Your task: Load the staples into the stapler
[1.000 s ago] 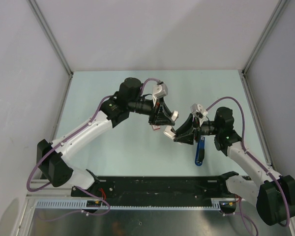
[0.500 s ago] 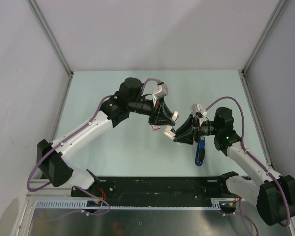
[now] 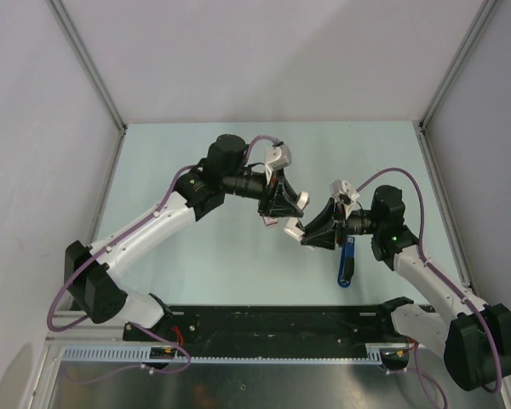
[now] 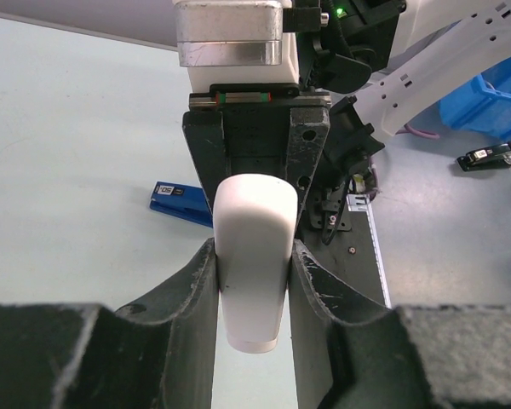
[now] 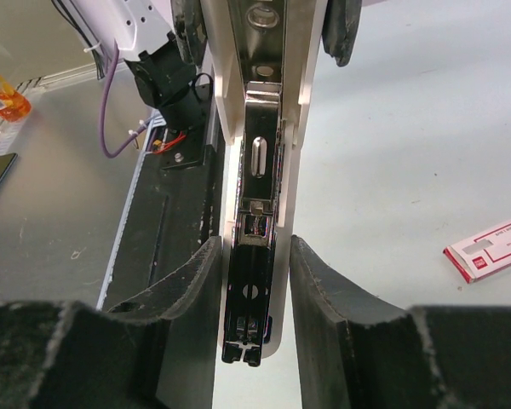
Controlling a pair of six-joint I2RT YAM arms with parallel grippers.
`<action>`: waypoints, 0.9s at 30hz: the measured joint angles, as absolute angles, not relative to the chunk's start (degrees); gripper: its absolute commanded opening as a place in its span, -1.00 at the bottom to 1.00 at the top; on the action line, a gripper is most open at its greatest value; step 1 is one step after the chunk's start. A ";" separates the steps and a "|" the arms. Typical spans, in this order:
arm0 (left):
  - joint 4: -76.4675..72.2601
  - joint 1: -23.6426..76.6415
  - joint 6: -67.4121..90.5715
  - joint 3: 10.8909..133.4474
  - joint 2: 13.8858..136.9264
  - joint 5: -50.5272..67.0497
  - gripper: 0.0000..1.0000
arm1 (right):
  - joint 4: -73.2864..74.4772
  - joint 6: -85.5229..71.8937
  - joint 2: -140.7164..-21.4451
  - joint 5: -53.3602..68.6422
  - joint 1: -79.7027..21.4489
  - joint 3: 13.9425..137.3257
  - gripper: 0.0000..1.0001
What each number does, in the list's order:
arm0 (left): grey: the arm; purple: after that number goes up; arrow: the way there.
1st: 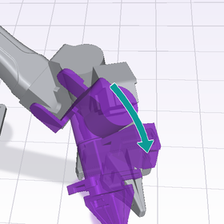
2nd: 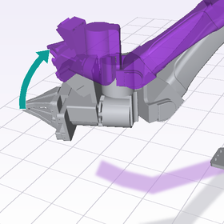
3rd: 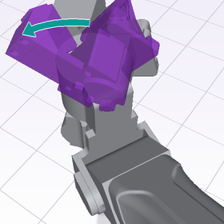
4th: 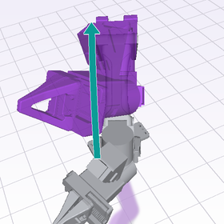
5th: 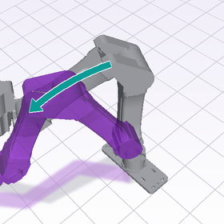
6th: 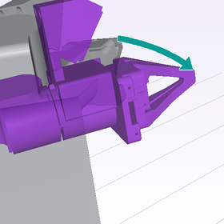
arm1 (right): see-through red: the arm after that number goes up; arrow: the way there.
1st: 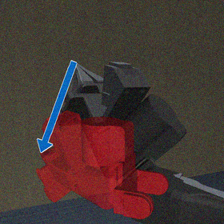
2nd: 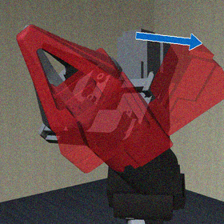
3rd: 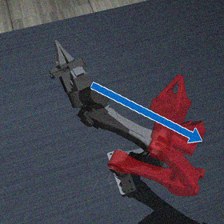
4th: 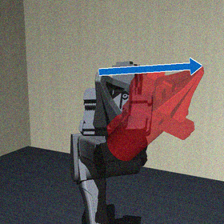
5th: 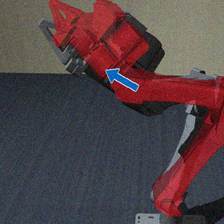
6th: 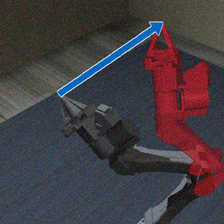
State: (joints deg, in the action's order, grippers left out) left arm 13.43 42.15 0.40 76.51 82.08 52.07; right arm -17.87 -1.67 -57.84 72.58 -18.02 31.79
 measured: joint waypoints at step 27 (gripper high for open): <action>12.51 38.11 0.03 76.51 81.80 51.16 0.99 | -12.88 3.29 -57.74 68.03 -17.15 31.79 -1.00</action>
